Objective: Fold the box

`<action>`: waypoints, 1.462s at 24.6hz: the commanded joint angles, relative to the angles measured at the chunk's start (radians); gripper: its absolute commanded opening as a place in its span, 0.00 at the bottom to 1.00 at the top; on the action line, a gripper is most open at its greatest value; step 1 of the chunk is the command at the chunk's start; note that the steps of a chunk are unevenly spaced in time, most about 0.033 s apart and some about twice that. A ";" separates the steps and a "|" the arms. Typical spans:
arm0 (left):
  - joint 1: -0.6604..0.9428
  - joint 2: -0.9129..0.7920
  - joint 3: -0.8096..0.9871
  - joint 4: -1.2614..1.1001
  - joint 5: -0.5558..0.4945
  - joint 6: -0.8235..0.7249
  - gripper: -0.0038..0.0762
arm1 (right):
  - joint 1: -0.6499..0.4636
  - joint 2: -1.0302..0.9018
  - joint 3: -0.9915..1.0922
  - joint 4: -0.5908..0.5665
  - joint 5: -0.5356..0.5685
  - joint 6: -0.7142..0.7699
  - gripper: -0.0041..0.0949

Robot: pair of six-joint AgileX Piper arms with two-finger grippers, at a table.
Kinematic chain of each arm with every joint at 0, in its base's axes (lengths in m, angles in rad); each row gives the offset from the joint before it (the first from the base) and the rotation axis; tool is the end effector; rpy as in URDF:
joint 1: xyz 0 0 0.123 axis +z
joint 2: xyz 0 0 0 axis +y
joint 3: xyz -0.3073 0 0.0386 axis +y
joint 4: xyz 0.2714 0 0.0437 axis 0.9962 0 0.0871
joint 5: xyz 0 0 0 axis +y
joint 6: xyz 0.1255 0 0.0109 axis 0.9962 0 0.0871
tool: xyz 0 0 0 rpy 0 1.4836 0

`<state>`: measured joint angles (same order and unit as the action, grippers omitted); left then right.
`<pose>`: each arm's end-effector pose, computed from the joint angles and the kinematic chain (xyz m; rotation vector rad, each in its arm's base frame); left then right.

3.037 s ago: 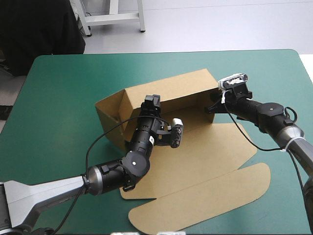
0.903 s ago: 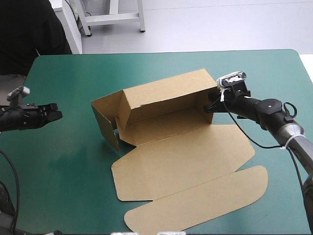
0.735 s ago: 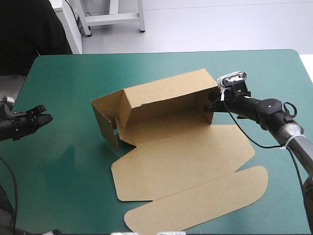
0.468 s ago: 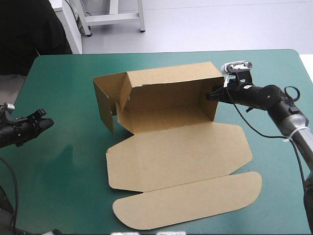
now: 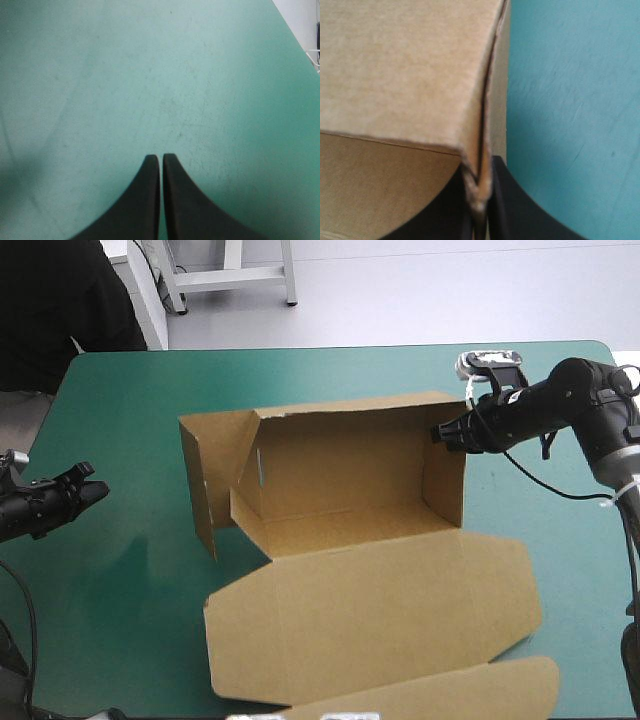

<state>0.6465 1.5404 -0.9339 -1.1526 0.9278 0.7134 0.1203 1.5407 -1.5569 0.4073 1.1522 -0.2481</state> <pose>0.3128 0.1206 0.2395 -0.7099 2.2174 -0.8425 0.3537 0.0887 0.3795 -0.3839 2.5289 0.4950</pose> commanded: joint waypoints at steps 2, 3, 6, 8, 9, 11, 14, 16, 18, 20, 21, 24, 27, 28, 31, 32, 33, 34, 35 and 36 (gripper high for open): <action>0.003 -0.037 -0.021 -0.066 0.015 0.005 0.05 | -0.006 -0.041 -0.004 0.011 0.101 0.052 0.04; 0.003 -0.037 -0.021 -0.068 0.015 0.005 0.05 | -0.006 -0.041 0.007 0.007 0.101 0.060 0.04; 0.003 -0.037 -0.021 -0.070 0.024 0.005 0.05 | -0.006 -0.041 0.041 0.007 0.101 0.068 0.04; 0.003 -0.037 -0.021 -0.081 0.026 0.005 0.05 | -0.006 -0.035 0.059 0.007 0.095 0.071 0.04; 0.003 -0.037 -0.021 -0.085 0.026 0.005 0.05 | -0.006 -0.031 0.059 0.001 0.097 0.076 0.04; 0.003 -0.037 -0.021 -0.086 0.029 0.005 0.05 | -0.004 -0.017 0.059 -0.001 0.086 0.100 0.04; 0.003 -0.037 -0.021 -0.086 0.033 0.005 0.05 | 0.001 0.014 0.057 0.003 0.055 0.111 0.04; 0.003 -0.037 -0.021 -0.086 0.040 0.005 0.05 | 0.013 0.056 0.050 0.006 0.053 0.111 0.04; 0.003 -0.037 -0.021 -0.086 0.047 0.005 0.05 | 0.018 0.100 0.046 0.016 0.041 0.111 0.04; 0.003 -0.037 -0.021 -0.084 0.049 0.005 0.05 | 0.018 0.127 0.046 0.019 0.007 0.111 0.04; 0.003 -0.037 -0.021 -0.082 0.049 0.005 0.05 | 0.018 0.140 0.046 0.019 -0.013 0.111 0.04; 0.003 -0.037 -0.021 -0.082 0.057 0.005 0.04 | 0.018 0.169 0.046 0.019 -0.107 0.109 0.04; 0.001 -0.037 -0.021 -0.082 0.055 0.005 0.04 | 0.018 0.178 0.046 0.019 -0.184 0.049 0.04; 0.001 -0.037 -0.021 -0.082 0.055 0.005 0.04 | 0.018 0.180 0.046 0.019 -0.201 0.040 0.04; 0.001 -0.037 -0.021 -0.082 0.053 0.005 0.04 | 0.018 0.188 0.046 0.019 -0.209 0.017 0.05; 0.001 -0.037 -0.021 -0.082 0.053 0.005 0.04 | 0.018 0.189 0.046 0.019 -0.209 0.011 0.07; 0.001 -0.037 -0.021 -0.082 0.053 0.005 0.04 | 0.018 0.189 0.046 0.019 -0.209 0.009 0.11; 0.001 -0.037 -0.021 -0.082 0.053 0.005 0.04 | 0.018 0.189 0.046 0.022 -0.209 -0.005 0.14; 0.001 -0.037 -0.021 -0.082 0.053 0.005 0.04 | 0.018 0.189 0.046 0.026 -0.206 -0.025 0.18; 0.001 -0.037 -0.021 -0.082 0.053 0.005 0.04 | 0.018 0.189 0.046 0.025 -0.205 -0.030 0.24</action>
<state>0.6465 1.5404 -0.9320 -1.1751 0.9582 0.7134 0.1382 1.7702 -1.4933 0.4231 0.9500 -0.2332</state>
